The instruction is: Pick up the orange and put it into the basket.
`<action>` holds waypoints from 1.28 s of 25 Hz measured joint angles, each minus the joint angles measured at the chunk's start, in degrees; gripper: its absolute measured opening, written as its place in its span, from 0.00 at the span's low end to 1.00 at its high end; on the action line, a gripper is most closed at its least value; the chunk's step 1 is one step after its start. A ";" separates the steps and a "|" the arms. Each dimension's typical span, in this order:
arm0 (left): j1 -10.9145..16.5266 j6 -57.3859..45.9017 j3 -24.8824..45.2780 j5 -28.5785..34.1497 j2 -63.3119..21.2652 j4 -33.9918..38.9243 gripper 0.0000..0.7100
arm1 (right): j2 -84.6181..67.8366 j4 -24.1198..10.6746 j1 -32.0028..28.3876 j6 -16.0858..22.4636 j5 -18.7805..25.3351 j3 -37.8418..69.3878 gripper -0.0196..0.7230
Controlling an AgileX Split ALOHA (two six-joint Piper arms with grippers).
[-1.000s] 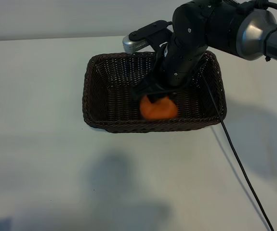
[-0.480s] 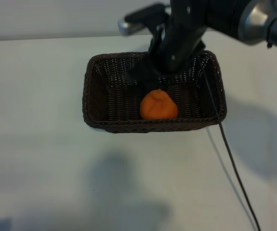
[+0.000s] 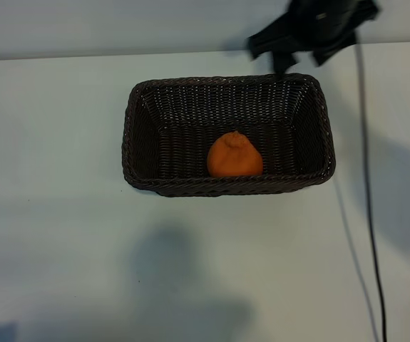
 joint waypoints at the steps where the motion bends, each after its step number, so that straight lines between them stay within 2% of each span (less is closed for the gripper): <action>1: 0.00 0.01 0.00 0.00 0.00 0.00 0.63 | 0.00 -0.36 -1.54 -0.11 0.06 0.00 0.80; 11: 0.00 0.01 0.00 0.00 0.00 0.00 0.63 | 0.00 -0.91 -19.42 -1.21 0.19 0.00 0.80; 16: 0.00 0.01 0.00 0.00 0.00 0.00 0.63 | 0.00 0.00 -24.91 -2.03 0.23 0.00 0.80; 24: 0.00 0.01 0.00 0.00 0.00 0.00 0.63 | -2.91 3.90 -26.25 -3.76 0.32 0.00 0.78; 32: 0.00 0.06 0.00 0.00 0.00 0.00 0.63 | -18.05 5.25 -26.25 -4.23 1.14 2.78 0.75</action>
